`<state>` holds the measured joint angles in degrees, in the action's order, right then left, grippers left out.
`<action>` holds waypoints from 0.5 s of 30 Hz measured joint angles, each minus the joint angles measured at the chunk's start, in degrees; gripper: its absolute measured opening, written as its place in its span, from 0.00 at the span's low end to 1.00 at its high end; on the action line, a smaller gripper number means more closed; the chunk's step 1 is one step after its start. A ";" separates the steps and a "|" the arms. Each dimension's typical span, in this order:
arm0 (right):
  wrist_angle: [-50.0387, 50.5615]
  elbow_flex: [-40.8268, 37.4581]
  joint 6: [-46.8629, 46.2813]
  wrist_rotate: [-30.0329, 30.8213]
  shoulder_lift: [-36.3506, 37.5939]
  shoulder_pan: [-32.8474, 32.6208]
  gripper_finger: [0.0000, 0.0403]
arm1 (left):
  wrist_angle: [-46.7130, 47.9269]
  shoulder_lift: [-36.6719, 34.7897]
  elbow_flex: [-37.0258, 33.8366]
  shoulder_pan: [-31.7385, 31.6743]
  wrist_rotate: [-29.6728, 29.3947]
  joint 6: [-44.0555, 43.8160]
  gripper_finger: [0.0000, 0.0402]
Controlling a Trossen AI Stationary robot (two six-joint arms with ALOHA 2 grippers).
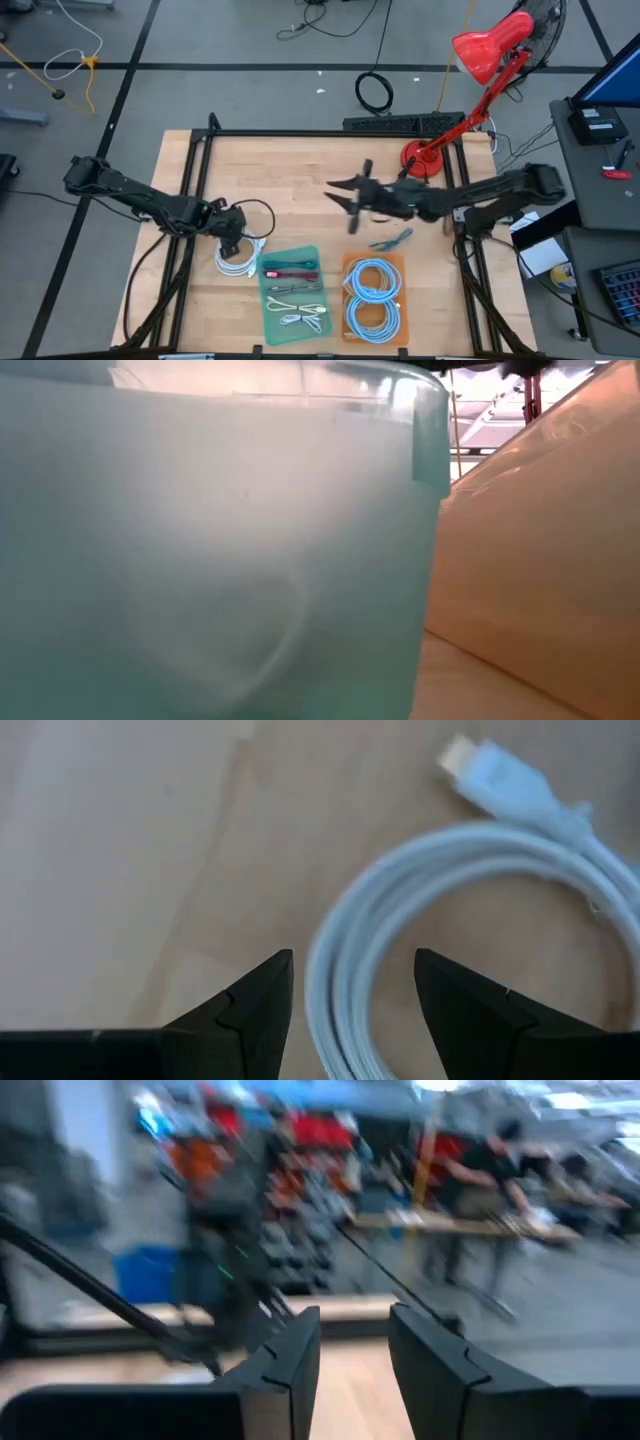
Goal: Pick & Place USB Port
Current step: Put the white video cable into the orange bin
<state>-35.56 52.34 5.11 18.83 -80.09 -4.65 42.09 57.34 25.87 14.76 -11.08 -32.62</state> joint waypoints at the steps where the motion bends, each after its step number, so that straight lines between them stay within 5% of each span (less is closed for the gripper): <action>1: -2.55 -2.24 -0.04 -1.95 2.07 -0.03 0.28 | 0.10 0.02 0.00 0.00 1.25 0.35 0.53; 7: -10.99 -13.87 0.69 -4.01 10.90 -3.34 0.28 | 0.13 0.02 0.00 -0.29 2.42 1.98 0.53; 15: -22.95 -19.20 2.00 -3.99 12.24 -4.52 0.28 | 1.20 3.55 0.00 -2.53 1.52 0.49 0.53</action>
<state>-58.51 33.15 7.11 14.84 -67.85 -9.17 43.30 60.89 25.87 12.23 -9.57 -32.12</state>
